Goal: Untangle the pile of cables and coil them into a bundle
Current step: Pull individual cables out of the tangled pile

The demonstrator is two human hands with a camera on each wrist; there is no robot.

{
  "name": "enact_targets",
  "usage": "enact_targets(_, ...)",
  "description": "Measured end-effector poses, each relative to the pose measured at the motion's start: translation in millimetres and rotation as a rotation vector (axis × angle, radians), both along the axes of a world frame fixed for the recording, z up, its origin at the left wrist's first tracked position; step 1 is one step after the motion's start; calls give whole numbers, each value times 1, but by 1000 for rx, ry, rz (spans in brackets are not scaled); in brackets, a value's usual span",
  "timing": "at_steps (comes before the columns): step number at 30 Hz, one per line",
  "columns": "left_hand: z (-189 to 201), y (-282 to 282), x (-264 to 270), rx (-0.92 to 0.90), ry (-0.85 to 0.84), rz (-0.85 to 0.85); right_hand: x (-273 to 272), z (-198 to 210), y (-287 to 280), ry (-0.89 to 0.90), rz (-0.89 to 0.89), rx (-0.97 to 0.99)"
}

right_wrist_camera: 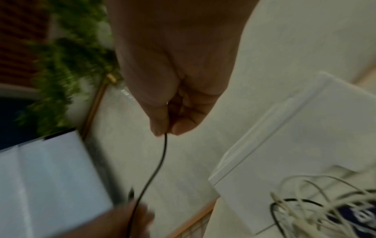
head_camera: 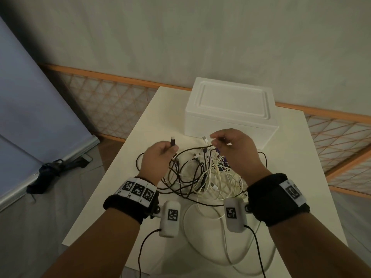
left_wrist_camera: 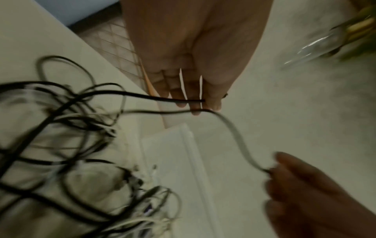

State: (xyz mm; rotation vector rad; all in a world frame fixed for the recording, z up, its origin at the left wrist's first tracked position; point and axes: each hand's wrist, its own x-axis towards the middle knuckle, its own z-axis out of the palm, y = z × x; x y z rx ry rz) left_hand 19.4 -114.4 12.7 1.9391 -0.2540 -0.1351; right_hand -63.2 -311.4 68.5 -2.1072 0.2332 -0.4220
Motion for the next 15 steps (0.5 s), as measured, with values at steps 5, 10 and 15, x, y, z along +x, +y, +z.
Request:
enact_targets(5,35,-14,-18,-267,129,-208,15,3,35,47,98,-64)
enact_targets(10,39,-10,-20,-426,243,-197,26,5,51,39,-8,398)
enact_targets(15,40,-2,-17,-485,394,-177,29,2,68,7,-1,501)
